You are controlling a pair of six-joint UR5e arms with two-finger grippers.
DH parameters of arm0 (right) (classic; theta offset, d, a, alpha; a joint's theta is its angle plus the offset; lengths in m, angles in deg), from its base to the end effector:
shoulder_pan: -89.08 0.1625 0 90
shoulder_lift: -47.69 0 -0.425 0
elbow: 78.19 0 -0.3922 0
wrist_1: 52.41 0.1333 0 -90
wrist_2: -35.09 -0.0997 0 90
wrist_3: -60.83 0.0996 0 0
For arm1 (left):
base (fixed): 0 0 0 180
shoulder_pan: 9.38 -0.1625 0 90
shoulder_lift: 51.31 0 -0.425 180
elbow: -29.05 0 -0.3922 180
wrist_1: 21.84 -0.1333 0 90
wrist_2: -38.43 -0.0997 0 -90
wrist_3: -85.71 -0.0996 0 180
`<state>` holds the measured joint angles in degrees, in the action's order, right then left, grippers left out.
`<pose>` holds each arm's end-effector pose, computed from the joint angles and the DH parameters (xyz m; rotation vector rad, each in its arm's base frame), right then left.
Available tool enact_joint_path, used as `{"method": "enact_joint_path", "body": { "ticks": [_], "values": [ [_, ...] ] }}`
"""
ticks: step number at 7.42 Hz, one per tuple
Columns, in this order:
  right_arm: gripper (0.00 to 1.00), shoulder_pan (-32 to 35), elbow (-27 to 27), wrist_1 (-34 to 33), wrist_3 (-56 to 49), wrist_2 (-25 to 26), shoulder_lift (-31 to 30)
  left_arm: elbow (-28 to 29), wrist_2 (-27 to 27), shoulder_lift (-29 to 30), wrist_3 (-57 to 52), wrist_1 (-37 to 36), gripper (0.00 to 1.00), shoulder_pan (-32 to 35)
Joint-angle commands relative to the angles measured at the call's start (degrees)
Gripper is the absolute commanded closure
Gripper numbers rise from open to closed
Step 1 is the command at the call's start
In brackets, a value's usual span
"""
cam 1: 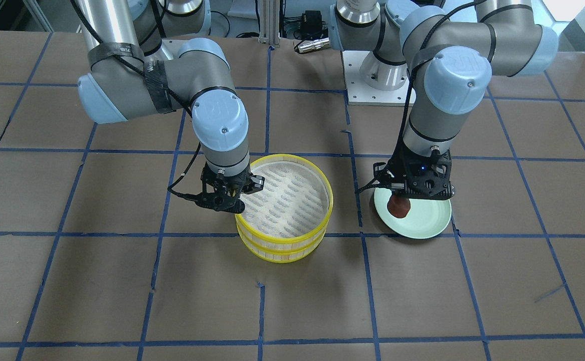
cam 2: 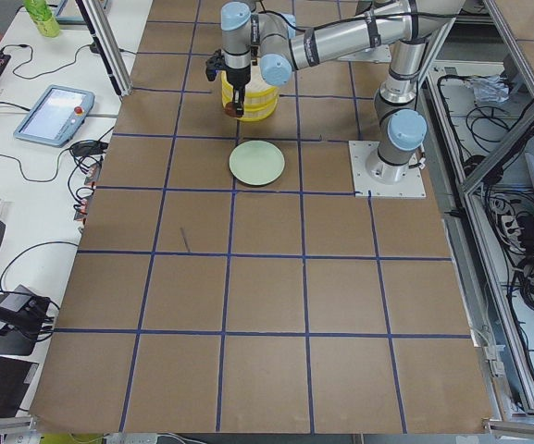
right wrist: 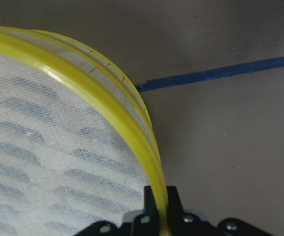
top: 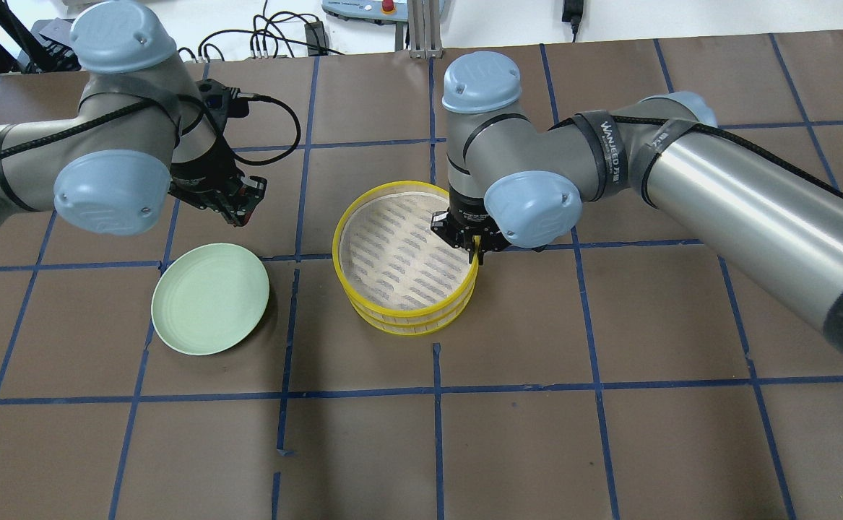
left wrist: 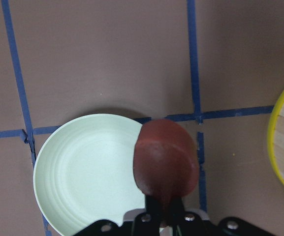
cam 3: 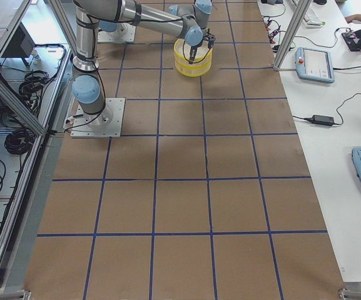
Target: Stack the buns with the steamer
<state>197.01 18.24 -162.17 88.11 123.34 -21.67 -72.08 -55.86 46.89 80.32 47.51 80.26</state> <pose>0.3099 -0.5149 0.2703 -0.2568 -3.1036 -0.2019 -0.1225 -0.5334 0.3563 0.1332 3.0626 -0.0295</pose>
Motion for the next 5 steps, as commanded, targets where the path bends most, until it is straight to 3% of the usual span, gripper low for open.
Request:
{"method": "enact_joint_path", "body": {
  "ticks": [1,2,3,4,5],
  "values": [
    [0.9,0.0,0.1,-0.3,0.2,-0.7,0.0,1.2,0.7,0.1,0.9,0.3,1.0,0.8],
    [0.85,0.0,0.2,-0.3,0.1,-0.6,0.1,1.3,1.7,0.1,1.0,-0.2,1.0,1.0],
    [0.14,0.1,0.3,-0.2,-0.3,0.3,0.0,1.2,3.4,0.1,3.3,-0.4,1.0,1.5],
    [0.0,0.2,0.2,0.2,-0.3,0.5,-0.2,1.3,6.4,0.3,7.3,-0.6,1.0,2.5],
    [0.0,0.0,-0.4,0.0,-1.8,0.8,-0.7,1.3,6.7,0.4,9.5,-1.4,1.0,3.9]
  ]
}}
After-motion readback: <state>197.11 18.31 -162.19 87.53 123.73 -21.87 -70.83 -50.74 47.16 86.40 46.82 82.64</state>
